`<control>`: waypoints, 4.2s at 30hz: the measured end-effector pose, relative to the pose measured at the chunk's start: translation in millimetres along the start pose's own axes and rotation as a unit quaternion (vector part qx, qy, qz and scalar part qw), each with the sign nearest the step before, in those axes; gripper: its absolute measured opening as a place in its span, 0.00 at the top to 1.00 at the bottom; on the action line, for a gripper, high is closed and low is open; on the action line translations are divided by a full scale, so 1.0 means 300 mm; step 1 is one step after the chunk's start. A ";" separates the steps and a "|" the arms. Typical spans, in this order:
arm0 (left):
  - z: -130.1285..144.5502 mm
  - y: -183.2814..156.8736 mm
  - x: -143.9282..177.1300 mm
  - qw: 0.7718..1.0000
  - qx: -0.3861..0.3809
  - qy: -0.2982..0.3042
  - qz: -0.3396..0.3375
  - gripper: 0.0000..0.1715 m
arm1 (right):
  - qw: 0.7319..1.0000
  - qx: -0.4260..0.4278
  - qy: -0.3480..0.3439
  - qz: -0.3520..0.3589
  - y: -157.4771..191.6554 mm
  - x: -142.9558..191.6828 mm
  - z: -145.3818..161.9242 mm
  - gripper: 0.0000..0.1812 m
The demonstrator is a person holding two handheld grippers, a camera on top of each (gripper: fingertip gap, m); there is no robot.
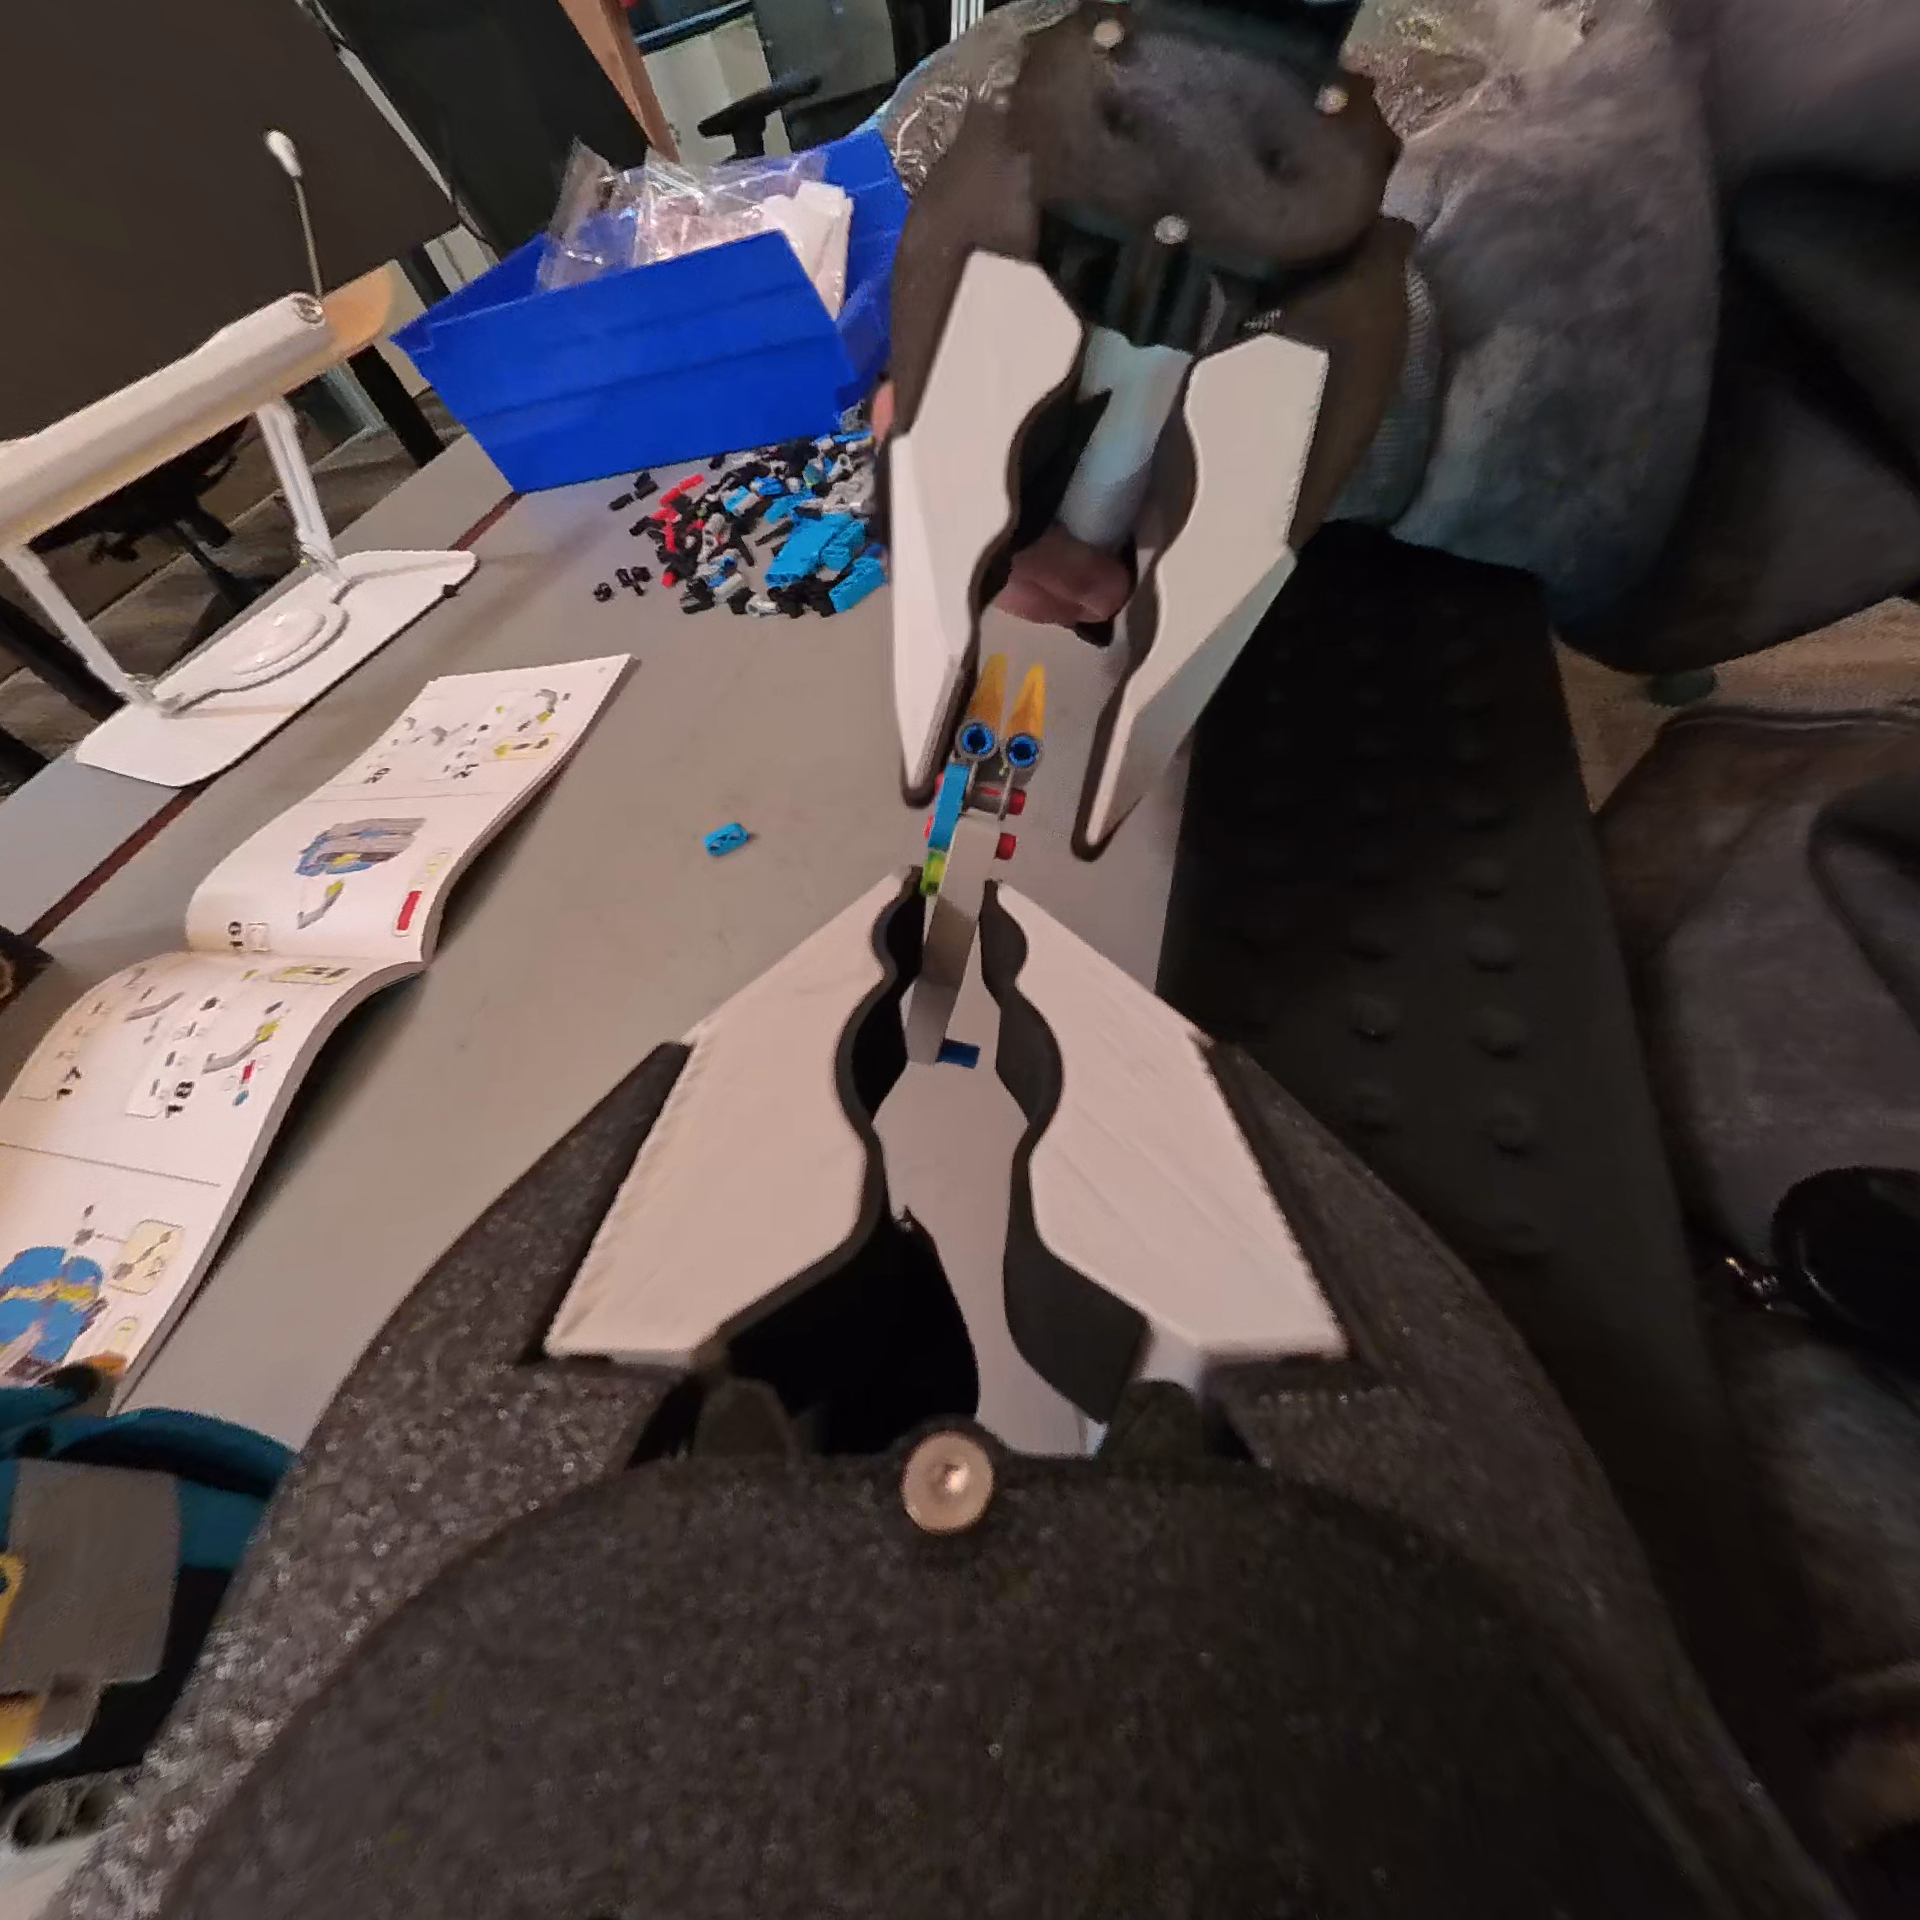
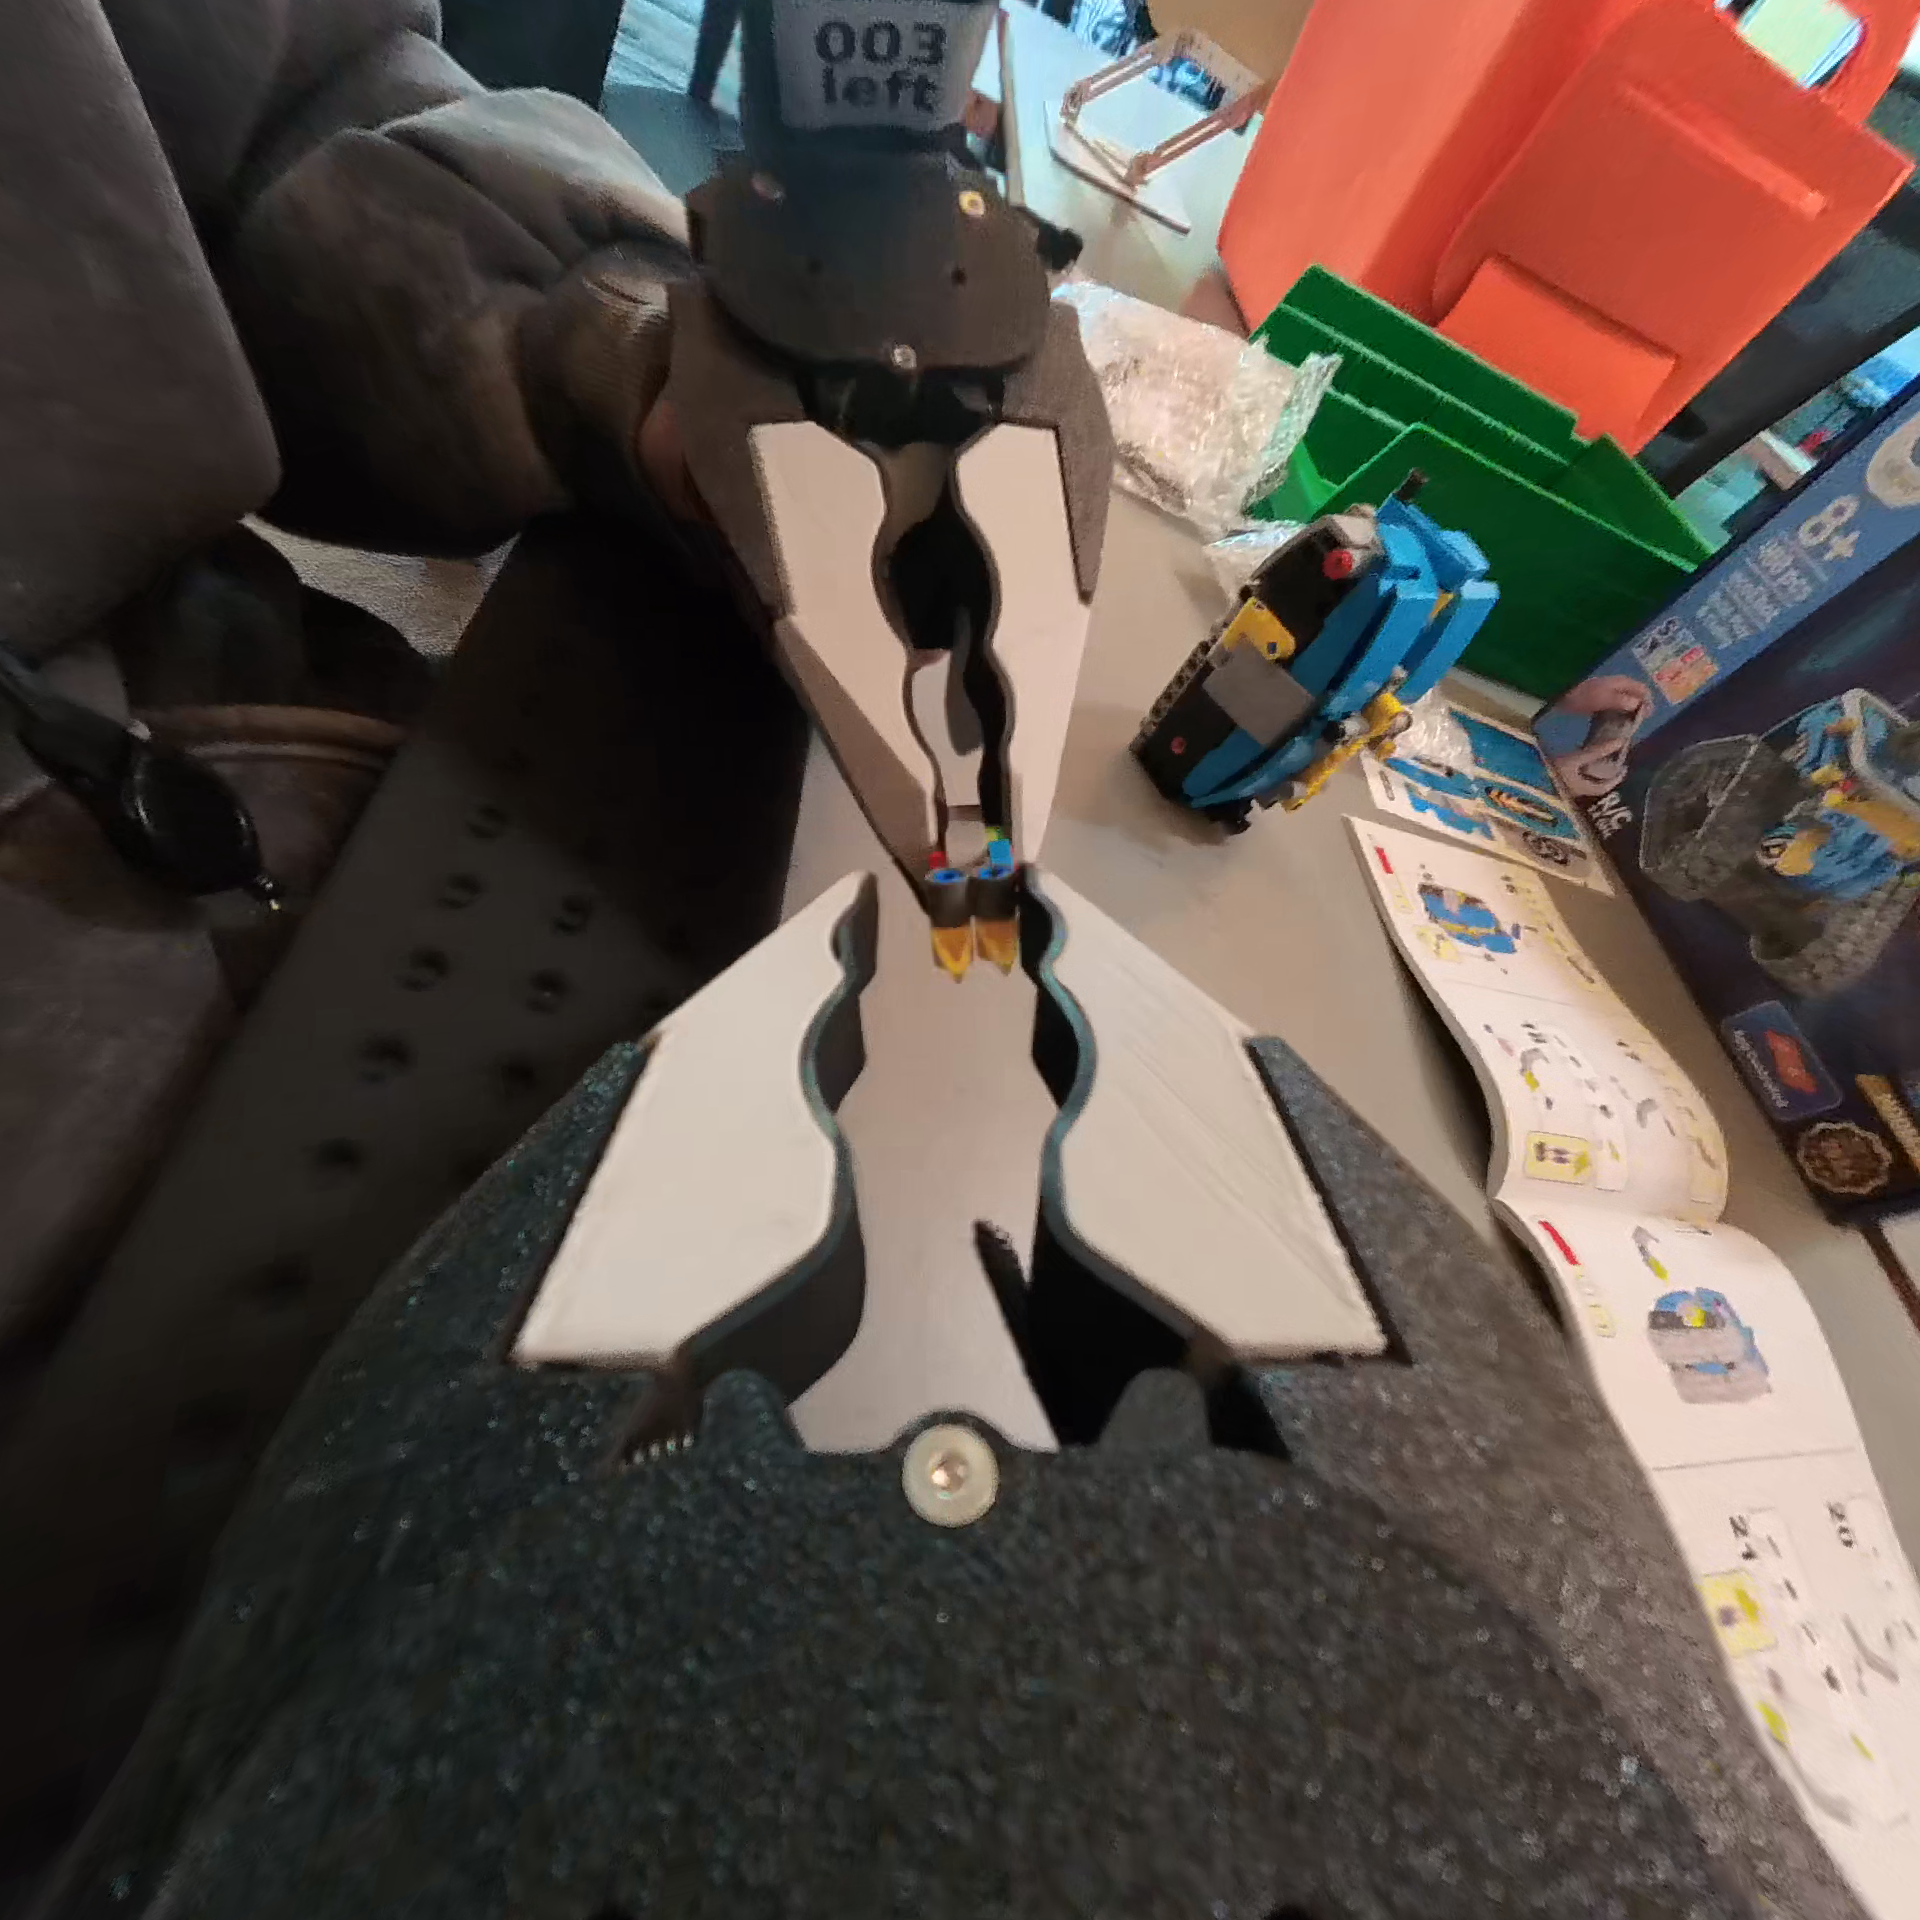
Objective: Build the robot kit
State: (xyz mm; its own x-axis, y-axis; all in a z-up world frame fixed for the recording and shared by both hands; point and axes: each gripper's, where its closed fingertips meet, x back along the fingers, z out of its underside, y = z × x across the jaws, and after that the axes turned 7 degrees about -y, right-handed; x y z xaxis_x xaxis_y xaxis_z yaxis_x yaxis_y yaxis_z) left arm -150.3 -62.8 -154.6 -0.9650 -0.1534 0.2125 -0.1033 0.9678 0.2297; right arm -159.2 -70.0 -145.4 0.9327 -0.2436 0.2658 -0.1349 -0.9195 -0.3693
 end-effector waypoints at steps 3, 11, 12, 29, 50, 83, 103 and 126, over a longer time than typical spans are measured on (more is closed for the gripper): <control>-0.002 -0.002 0.004 1.000 -0.002 -0.002 0.001 0.94 | 1.000 0.022 -0.007 0.012 -0.003 0.007 -0.009 0.87; -0.009 -0.012 0.007 1.000 -0.007 -0.006 0.009 0.94 | 0.999 0.028 -0.024 0.008 -0.007 0.016 -0.032 0.91; -0.006 -0.012 0.006 1.000 -0.007 -0.004 0.009 0.94 | 0.999 0.023 -0.022 0.005 -0.008 0.015 -0.030 0.91; -0.008 -0.019 0.007 1.000 -0.019 0.002 0.005 0.95 | 1.000 0.009 -0.005 -0.020 0.016 0.005 -0.017 0.91; 0.010 0.002 -0.008 1.000 -0.006 0.017 -0.008 0.94 | 0.999 0.042 0.008 0.005 -0.011 -0.025 -0.001 0.88; -0.088 0.110 0.064 0.957 -0.201 0.005 -0.208 0.94 | 0.882 -0.452 -0.133 0.006 -0.128 0.012 -0.078 0.71; -0.109 0.038 0.030 0.988 0.140 -0.060 -0.005 0.87 | 0.916 -0.394 -0.035 -0.073 -0.134 0.045 -0.075 0.91; -0.076 0.153 -0.075 0.996 0.047 -0.067 0.047 0.96 | 0.941 -0.294 0.157 0.054 -0.393 0.193 0.292 0.84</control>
State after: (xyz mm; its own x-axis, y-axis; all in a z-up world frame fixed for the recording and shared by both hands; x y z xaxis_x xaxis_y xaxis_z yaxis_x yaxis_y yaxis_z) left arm -127.8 -19.4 -127.1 -0.9944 -0.0390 0.0979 -0.0267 0.9920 0.1237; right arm -59.9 51.3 -164.4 0.7704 -0.3399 0.5394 -0.4710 -0.8736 0.1223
